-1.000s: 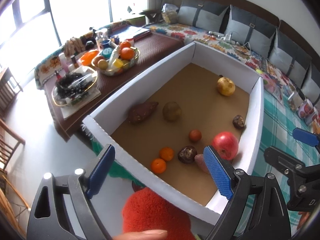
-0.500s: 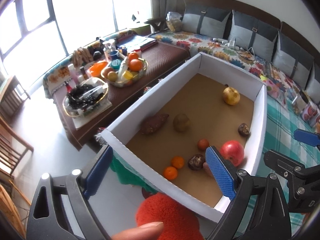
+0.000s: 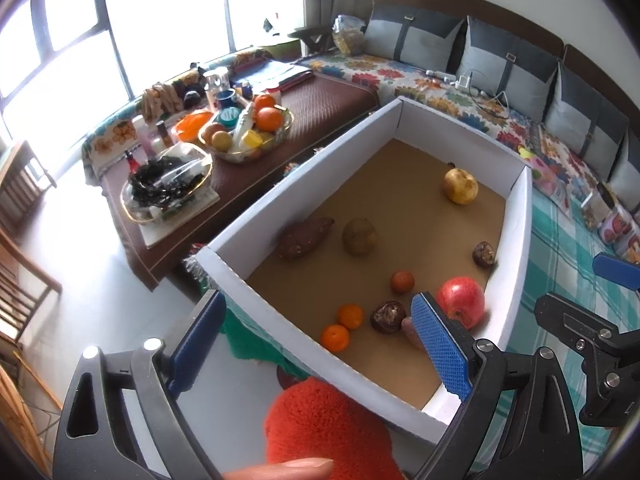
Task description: Organize fruits
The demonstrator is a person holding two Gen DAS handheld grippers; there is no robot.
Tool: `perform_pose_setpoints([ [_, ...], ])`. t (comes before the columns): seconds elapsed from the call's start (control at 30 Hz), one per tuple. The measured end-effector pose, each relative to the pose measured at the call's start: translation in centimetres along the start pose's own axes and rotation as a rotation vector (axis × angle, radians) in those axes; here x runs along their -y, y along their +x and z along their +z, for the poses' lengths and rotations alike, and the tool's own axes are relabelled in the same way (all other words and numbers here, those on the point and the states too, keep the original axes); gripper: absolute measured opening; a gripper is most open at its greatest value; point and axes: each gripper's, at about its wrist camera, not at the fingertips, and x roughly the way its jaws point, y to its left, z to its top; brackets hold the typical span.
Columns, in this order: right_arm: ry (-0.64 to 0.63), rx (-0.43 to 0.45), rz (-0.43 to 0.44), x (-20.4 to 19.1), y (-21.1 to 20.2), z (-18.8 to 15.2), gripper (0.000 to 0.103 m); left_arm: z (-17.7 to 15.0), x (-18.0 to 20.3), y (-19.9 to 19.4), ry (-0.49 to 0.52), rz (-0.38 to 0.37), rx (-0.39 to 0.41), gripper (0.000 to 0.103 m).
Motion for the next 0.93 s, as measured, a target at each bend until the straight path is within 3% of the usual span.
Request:
perform_pose_setpoints([
  [0.93,0.005,0.001,-0.008,0.16,0.34,-0.08,0.103,-0.25,0.38,0.39,0.003,-0.004,0.004,0.095],
])
